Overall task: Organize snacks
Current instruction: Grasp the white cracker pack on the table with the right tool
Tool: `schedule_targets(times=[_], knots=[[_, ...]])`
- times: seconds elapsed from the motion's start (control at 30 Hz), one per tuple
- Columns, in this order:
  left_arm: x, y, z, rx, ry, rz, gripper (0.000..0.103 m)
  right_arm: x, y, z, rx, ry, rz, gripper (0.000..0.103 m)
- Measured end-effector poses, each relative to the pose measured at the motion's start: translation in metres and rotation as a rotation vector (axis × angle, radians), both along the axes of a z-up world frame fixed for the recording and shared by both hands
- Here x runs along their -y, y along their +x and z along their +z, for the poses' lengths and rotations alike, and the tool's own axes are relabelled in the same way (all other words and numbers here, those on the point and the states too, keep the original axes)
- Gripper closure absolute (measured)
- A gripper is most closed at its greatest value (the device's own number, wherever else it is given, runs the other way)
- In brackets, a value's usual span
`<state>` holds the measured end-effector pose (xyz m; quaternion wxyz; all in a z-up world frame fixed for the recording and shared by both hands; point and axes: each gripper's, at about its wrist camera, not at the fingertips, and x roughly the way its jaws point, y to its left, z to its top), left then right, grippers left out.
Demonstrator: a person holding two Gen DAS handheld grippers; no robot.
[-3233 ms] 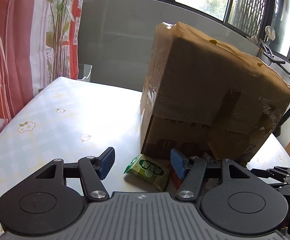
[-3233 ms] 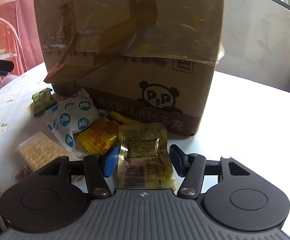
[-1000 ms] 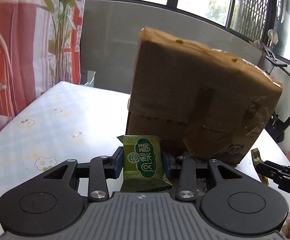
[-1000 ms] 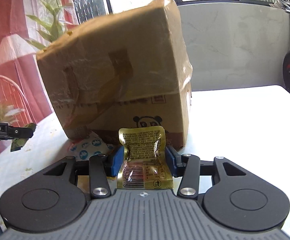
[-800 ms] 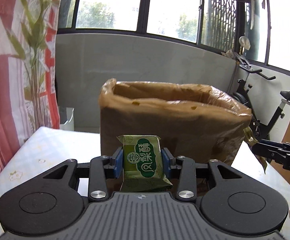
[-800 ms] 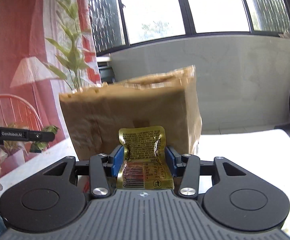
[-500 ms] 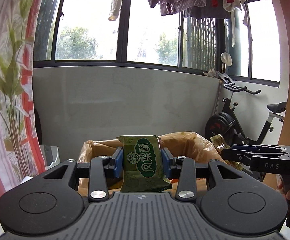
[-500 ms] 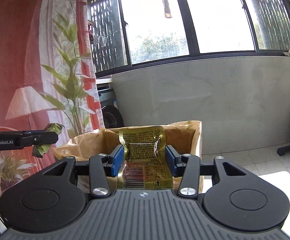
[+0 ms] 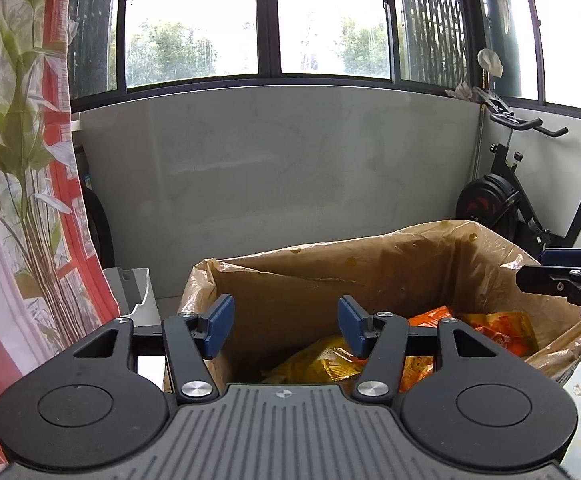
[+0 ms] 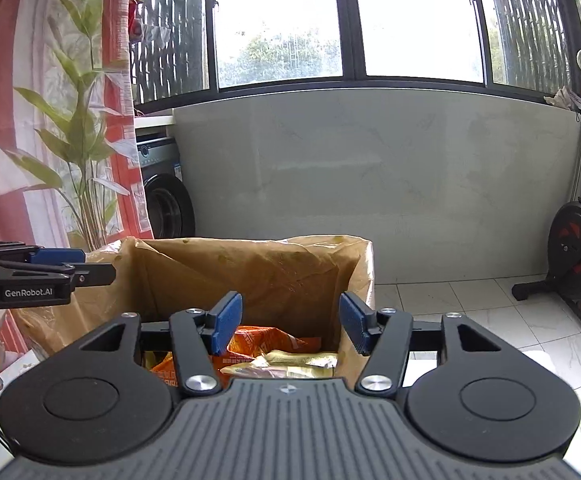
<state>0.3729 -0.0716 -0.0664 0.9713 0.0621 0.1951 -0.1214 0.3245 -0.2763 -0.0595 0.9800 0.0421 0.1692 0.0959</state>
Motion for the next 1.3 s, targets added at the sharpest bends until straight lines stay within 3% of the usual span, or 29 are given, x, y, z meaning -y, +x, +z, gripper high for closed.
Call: schedule_targets(times=[0.13, 0.4, 0.6, 0.73, 0.9, 1.07, 1.2, 1.3], knots=[[-0.014, -0.015, 0.003, -0.029, -0.034, -0.017, 0.042, -0.003, -0.017, 0.003, 0.014, -0.007, 0.016, 0.044], [-0.046, -0.071, 0.010, -0.055, -0.105, -0.066, 0.042, -0.008, -0.066, -0.001, 0.033, 0.082, 0.059, 0.044], [-0.065, -0.110, -0.014, -0.078, -0.118, -0.055, 0.042, -0.019, -0.107, -0.026, 0.031, 0.116, 0.083, 0.044], [-0.075, -0.118, -0.041, -0.142, -0.132, -0.026, 0.042, -0.032, -0.122, -0.058, -0.031, 0.125, 0.111, 0.044], [-0.091, -0.125, -0.072, -0.138, -0.143, 0.081, 0.042, -0.062, -0.118, -0.100, -0.152, 0.044, 0.178, 0.036], [-0.109, -0.128, -0.099, -0.210, -0.213, 0.151, 0.042, -0.099, -0.114, -0.144, -0.258, -0.118, 0.314, 0.036], [-0.114, -0.129, -0.111, -0.244, -0.215, 0.172, 0.042, -0.116, -0.114, -0.157, -0.284, -0.239, 0.409, 0.028], [-0.113, -0.130, -0.115, -0.253, -0.218, 0.169, 0.042, -0.121, -0.106, -0.163, -0.307, -0.278, 0.432, 0.027]])
